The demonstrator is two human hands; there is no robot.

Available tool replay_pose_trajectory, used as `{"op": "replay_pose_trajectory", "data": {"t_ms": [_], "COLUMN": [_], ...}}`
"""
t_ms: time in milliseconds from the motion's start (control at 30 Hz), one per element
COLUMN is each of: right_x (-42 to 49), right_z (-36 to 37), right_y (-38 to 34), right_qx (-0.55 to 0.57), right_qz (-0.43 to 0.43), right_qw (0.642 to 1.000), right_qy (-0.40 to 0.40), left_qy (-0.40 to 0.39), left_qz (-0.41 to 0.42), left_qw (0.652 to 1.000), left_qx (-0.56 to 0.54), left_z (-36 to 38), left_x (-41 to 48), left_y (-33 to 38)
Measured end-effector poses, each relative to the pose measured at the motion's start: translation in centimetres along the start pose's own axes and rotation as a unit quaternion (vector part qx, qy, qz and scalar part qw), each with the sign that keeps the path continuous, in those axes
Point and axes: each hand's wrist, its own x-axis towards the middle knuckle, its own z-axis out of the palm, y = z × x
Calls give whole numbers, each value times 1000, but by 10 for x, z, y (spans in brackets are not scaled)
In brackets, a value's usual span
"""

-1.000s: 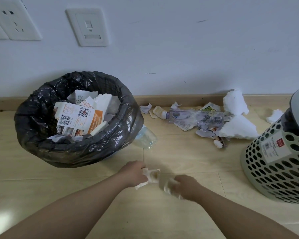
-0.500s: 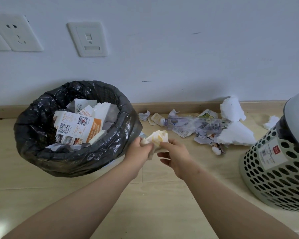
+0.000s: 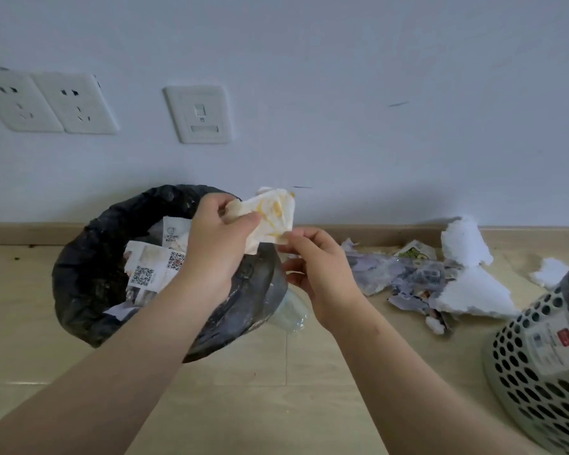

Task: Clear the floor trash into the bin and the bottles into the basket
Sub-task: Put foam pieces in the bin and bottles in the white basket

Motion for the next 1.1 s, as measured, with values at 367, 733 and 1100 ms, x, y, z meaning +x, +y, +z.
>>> {"op": "replay_pose_trajectory", "data": {"t_ms": [367, 733, 1100], "right_x": [7, 17, 27], "right_z": [4, -7, -44], "right_y": [13, 34, 45], "right_qx": [-95, -139, -157], "right_qz": [25, 89, 116], "right_qw": [995, 986, 976], "right_qy": [-4, 34, 93], "left_qy": [-52, -166, -58], "left_qz": [-44, -93, 122], "left_qw": [882, 783, 870], "left_qx": [467, 592, 475], "left_z": [-65, -58, -18], "left_x": [47, 63, 36], "left_y": [-55, -80, -24]}}
